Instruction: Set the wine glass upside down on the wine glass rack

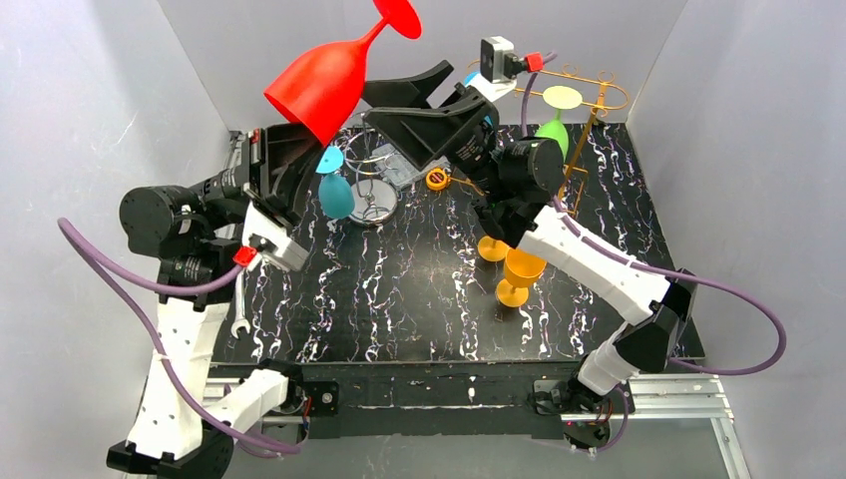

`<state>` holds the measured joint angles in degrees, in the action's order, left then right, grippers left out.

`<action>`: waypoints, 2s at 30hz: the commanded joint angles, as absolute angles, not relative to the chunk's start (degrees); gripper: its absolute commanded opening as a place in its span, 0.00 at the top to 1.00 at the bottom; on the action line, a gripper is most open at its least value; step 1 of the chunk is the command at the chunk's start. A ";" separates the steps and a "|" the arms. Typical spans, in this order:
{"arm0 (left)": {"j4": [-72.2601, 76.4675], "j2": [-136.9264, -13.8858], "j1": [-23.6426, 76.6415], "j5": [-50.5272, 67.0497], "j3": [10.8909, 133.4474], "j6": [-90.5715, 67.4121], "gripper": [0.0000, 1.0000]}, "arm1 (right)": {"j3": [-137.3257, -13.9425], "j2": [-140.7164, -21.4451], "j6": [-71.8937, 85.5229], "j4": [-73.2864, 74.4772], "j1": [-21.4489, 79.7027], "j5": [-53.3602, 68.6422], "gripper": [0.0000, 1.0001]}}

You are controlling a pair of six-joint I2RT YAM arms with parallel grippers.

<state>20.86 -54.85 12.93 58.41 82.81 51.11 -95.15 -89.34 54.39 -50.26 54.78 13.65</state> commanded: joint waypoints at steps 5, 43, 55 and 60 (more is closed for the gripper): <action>24.96 -52.74 15.58 62.32 81.06 64.66 1.00 | -105.18 -95.72 58.30 -62.36 56.61 15.78 0.02; -2.87 -41.97 15.99 47.56 72.62 51.98 0.02 | -103.43 -81.39 20.70 -13.79 49.71 5.78 0.42; -16.88 -45.07 15.92 35.78 73.61 26.47 0.02 | -80.42 -59.73 -2.08 11.33 47.37 -30.74 0.46; -15.27 -49.28 15.94 34.59 74.81 20.61 0.02 | -74.43 -53.65 -6.17 13.67 47.31 -43.88 0.47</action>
